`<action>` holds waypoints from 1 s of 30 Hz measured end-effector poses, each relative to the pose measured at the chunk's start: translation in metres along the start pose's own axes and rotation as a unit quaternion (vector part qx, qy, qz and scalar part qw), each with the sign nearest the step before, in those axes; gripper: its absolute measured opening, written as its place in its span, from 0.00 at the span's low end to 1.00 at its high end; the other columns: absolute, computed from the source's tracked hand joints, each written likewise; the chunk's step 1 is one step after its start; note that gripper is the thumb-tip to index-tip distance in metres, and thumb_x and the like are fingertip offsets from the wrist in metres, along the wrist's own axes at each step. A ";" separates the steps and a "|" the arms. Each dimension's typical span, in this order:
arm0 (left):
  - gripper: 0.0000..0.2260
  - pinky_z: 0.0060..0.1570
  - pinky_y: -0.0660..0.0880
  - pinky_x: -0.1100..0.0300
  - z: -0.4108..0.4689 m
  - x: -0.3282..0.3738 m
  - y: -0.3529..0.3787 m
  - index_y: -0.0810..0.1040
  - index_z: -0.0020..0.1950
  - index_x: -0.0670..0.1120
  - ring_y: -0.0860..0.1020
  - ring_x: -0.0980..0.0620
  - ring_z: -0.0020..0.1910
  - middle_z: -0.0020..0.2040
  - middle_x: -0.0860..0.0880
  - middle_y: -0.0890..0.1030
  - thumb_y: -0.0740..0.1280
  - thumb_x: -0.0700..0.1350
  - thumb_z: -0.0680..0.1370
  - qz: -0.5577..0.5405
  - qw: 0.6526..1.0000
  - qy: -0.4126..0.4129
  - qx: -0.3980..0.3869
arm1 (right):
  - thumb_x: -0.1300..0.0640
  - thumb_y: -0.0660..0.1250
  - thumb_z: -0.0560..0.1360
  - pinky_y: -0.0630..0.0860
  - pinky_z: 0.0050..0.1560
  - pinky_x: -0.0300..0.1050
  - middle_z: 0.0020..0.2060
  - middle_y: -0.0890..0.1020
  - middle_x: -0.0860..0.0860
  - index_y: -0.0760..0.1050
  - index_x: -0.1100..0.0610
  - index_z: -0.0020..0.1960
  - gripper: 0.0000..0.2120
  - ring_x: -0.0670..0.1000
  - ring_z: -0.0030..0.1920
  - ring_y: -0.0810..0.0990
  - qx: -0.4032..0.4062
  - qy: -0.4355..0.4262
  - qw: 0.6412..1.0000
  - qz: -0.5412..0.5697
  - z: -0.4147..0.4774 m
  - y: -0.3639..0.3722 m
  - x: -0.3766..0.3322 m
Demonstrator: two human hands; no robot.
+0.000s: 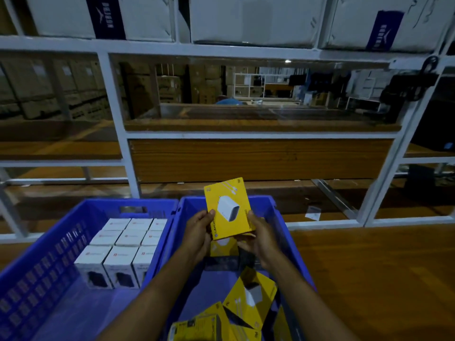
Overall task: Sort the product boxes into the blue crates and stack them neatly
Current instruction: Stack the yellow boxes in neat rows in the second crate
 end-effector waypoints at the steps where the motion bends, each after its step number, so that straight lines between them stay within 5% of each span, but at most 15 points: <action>1: 0.11 0.41 0.82 0.52 0.000 0.001 -0.001 0.77 0.59 0.36 0.83 0.43 0.49 0.55 0.38 0.83 0.61 0.41 0.83 -0.017 1.000 -0.002 0.008 | 0.42 0.63 0.79 0.81 0.48 0.53 0.53 0.85 0.55 0.77 0.51 0.60 0.17 0.58 0.51 0.85 -0.010 0.009 1.000 0.017 0.000 0.003 0.004; 8: 0.11 0.39 0.81 0.54 0.000 0.002 -0.003 0.77 0.59 0.35 0.84 0.44 0.48 0.51 0.39 0.84 0.62 0.41 0.82 0.040 0.999 0.015 0.006 | 0.57 0.68 0.78 0.81 0.46 0.49 0.54 0.85 0.55 0.77 0.57 0.62 0.13 0.58 0.52 0.85 -0.014 -0.006 0.997 0.078 0.000 0.009 0.017; 13: 0.08 0.29 0.75 0.61 0.002 0.001 -0.015 0.81 0.47 0.41 0.80 0.55 0.29 0.36 0.43 0.81 0.64 0.41 0.81 0.232 0.967 0.084 0.069 | 0.58 0.72 0.75 0.83 0.49 0.56 0.47 0.85 0.55 0.79 0.53 0.54 0.08 0.60 0.51 0.84 0.065 -0.132 0.988 -0.039 0.000 -0.002 0.012; 16: 0.13 0.34 0.77 0.57 0.002 0.004 -0.013 0.81 0.49 0.43 0.81 0.47 0.38 0.41 0.42 0.82 0.62 0.50 0.83 0.245 0.961 0.094 0.082 | 0.53 0.74 0.74 0.81 0.48 0.51 0.49 0.83 0.47 0.77 0.48 0.61 0.16 0.49 0.51 0.81 0.105 -0.311 0.901 -0.283 -0.006 -0.001 0.003; 19: 0.22 0.47 0.81 0.47 0.000 0.003 -0.006 0.78 0.60 0.41 0.83 0.42 0.51 0.52 0.41 0.83 0.59 0.58 0.82 0.127 0.989 0.038 0.060 | 0.61 0.76 0.67 0.80 0.49 0.45 0.58 0.80 0.46 0.76 0.50 0.68 0.30 0.51 0.58 0.77 0.107 -0.421 0.777 -0.457 -0.019 0.009 0.002; 24: 0.26 0.57 0.76 0.45 0.001 0.002 -0.007 0.76 0.65 0.41 0.80 0.41 0.58 0.59 0.42 0.82 0.62 0.59 0.77 -0.022 0.998 -0.025 0.044 | 0.69 0.77 0.57 0.81 0.42 0.47 0.66 0.78 0.50 0.77 0.55 0.67 0.38 0.55 0.58 0.76 0.089 -0.539 0.627 -0.555 -0.035 0.024 -0.001; 27: 0.17 0.51 0.77 0.47 -0.002 0.004 -0.004 0.76 0.62 0.40 0.81 0.41 0.54 0.55 0.40 0.84 0.63 0.51 0.80 -0.053 0.997 -0.047 0.033 | 0.67 0.74 0.60 0.80 0.43 0.47 0.66 0.78 0.51 0.76 0.56 0.67 0.35 0.55 0.58 0.73 0.084 -0.561 0.588 -0.577 -0.034 0.027 0.005; 30: 0.14 0.50 0.77 0.48 0.003 0.000 -0.009 0.76 0.61 0.41 0.81 0.41 0.55 0.56 0.39 0.83 0.64 0.49 0.80 -0.055 0.997 -0.050 0.035 | 0.67 0.74 0.62 0.80 0.45 0.48 0.67 0.78 0.52 0.76 0.56 0.68 0.34 0.55 0.59 0.73 0.082 -0.564 0.593 -0.569 -0.034 0.026 0.007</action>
Point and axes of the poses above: each hand's wrist, its own z-axis towards the middle knuckle, its own y-axis out of the palm, x = y × z, the point moved 5 cm from there along z, towards the middle knuckle
